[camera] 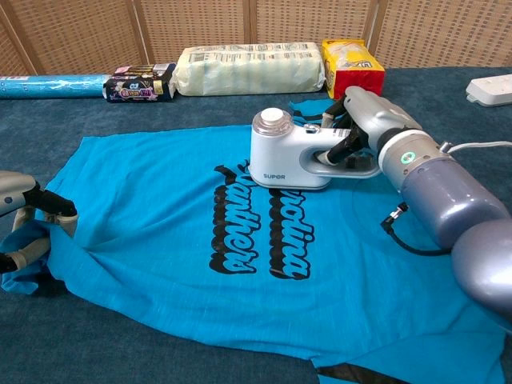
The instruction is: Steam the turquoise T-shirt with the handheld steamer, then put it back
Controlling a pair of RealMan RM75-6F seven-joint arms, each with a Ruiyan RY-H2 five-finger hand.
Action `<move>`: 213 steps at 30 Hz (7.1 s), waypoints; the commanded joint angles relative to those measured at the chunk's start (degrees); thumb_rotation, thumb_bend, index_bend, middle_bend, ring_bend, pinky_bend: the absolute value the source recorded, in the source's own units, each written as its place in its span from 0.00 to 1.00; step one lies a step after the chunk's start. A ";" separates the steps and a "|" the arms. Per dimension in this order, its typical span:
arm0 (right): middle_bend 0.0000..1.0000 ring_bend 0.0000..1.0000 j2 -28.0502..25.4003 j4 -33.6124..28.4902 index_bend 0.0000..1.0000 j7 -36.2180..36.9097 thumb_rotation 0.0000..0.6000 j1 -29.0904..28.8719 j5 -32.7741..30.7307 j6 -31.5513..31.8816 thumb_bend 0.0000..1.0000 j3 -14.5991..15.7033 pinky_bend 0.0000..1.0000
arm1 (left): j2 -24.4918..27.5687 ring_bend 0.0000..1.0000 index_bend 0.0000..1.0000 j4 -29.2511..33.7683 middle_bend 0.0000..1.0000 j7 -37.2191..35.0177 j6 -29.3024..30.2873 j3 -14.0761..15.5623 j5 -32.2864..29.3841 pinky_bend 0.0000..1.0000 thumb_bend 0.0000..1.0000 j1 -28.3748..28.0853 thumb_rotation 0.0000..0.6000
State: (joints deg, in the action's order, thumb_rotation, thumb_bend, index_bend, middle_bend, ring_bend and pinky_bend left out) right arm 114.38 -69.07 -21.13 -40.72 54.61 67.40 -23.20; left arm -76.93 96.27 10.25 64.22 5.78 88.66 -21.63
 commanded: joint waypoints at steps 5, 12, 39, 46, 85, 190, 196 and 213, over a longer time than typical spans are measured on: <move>0.78 0.83 -2.20 -4.73 0.76 -0.94 1.00 2.12 -0.62 0.26 0.34 1.65 0.79 | 0.00 0.45 0.56 -0.02 0.55 -0.04 0.13 0.14 0.45 0.56 0.54 0.03 1.00; 0.78 0.83 -3.44 -6.30 0.76 -0.36 1.00 3.91 -0.35 0.68 0.34 3.25 0.79 | 0.00 0.45 0.56 0.07 0.55 0.03 0.27 0.23 0.72 0.56 0.54 0.13 1.00; 0.77 0.80 -3.70 -1.78 0.76 1.91 1.00 4.42 2.50 -0.50 0.33 3.89 0.76 | -0.28 0.45 0.56 -0.16 0.55 0.28 0.04 -0.04 0.27 0.56 0.54 0.21 1.00; 0.77 0.80 -2.88 -0.86 0.76 0.68 1.00 2.79 2.26 -1.45 0.34 2.84 0.76 | -0.31 0.45 0.56 -0.51 0.55 -0.05 -0.08 -0.17 -0.13 0.56 0.54 0.26 1.00; 0.77 0.80 -6.05 -1.24 0.76 1.35 1.00 5.68 1.69 -0.60 0.33 3.40 0.74 | -1.08 0.45 0.56 -0.53 0.55 0.22 -0.72 -0.61 -0.10 0.56 0.54 -0.33 1.00; 0.77 0.80 -7.27 -3.81 0.76 6.19 1.00 7.47 7.62 -0.54 0.33 7.44 0.72 | -1.08 0.45 0.56 -1.19 0.55 -0.05 -0.63 -0.53 -0.75 0.56 0.54 0.03 1.00; 0.77 0.80 -4.70 0.26 0.76 7.20 1.00 6.93 9.04 0.41 0.33 7.26 0.72 | -0.56 0.45 0.56 -1.03 0.55 -0.06 -0.20 -0.32 -0.64 0.56 0.54 0.33 1.00; 0.77 0.80 -2.08 9.31 0.76 7.92 1.00 4.07 8.79 0.32 0.33 2.79 0.72 | -0.55 0.45 0.56 -0.88 0.55 0.00 -0.09 -0.47 -0.85 0.56 0.54 0.43 1.00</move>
State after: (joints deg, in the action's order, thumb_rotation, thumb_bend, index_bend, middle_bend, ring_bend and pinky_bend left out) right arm 112.27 -60.07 -13.18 -36.45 63.47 67.75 -20.12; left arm -77.48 95.39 10.25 64.12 5.31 87.82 -21.20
